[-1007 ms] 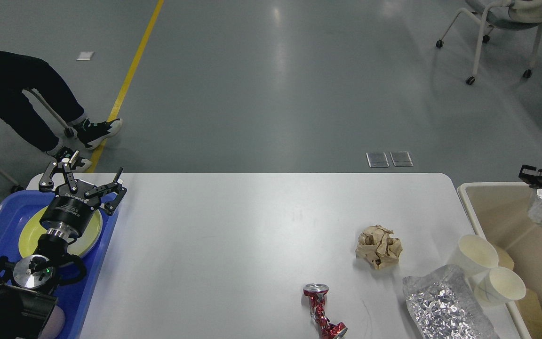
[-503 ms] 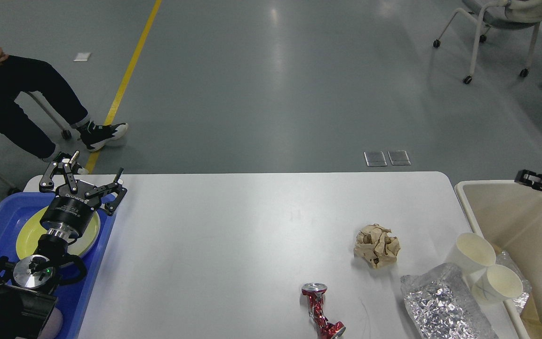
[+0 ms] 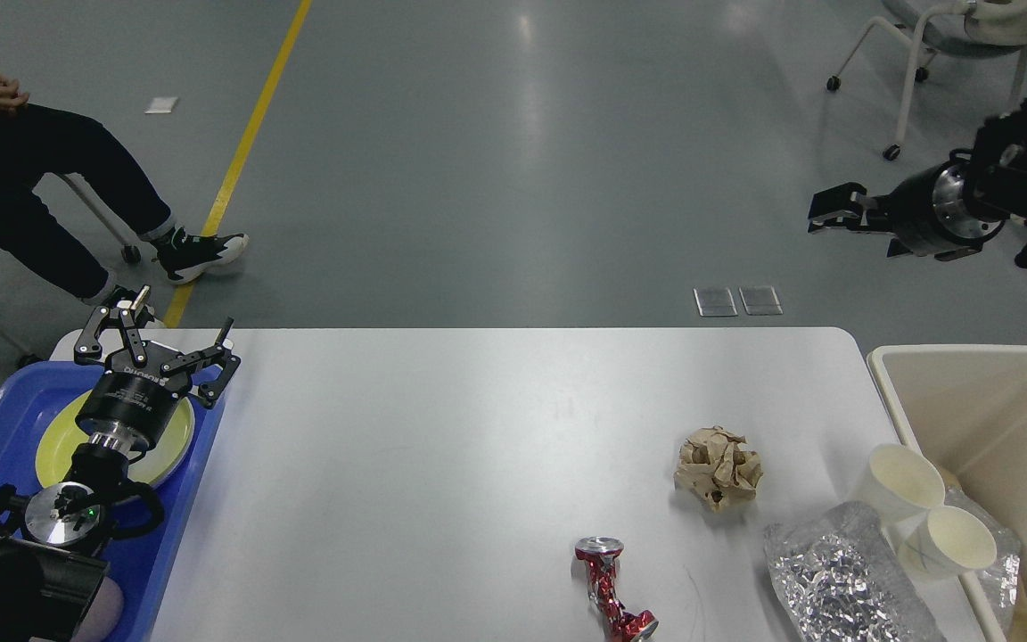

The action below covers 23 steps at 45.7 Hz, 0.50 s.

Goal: Tidy desktop
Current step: 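Move the right gripper back toward the crumpled brown paper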

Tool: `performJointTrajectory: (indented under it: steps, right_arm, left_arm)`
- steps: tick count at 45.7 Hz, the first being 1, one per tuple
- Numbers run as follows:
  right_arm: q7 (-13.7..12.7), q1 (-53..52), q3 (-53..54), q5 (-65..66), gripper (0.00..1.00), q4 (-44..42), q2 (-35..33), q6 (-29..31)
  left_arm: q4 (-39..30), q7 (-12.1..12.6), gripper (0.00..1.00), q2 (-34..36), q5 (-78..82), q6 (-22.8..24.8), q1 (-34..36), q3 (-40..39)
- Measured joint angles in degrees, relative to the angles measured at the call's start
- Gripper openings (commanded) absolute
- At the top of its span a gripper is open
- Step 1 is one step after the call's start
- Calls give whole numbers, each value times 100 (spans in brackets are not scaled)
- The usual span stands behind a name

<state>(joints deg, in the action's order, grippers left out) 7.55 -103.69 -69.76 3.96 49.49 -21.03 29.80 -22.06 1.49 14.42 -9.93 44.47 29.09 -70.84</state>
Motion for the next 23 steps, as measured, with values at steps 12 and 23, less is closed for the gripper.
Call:
performJointTrajectory:
  steps: [12,23]
  right_arm:
    - [0,-1372,-163,-36,100,1098,406,1481]
    - [-26,-151,74,-189,100,838,529,970]
  left_arm:
    - [0,0,97,0,0,0,0,0]
    - [0,0,96,0,-5,0,-3,0]
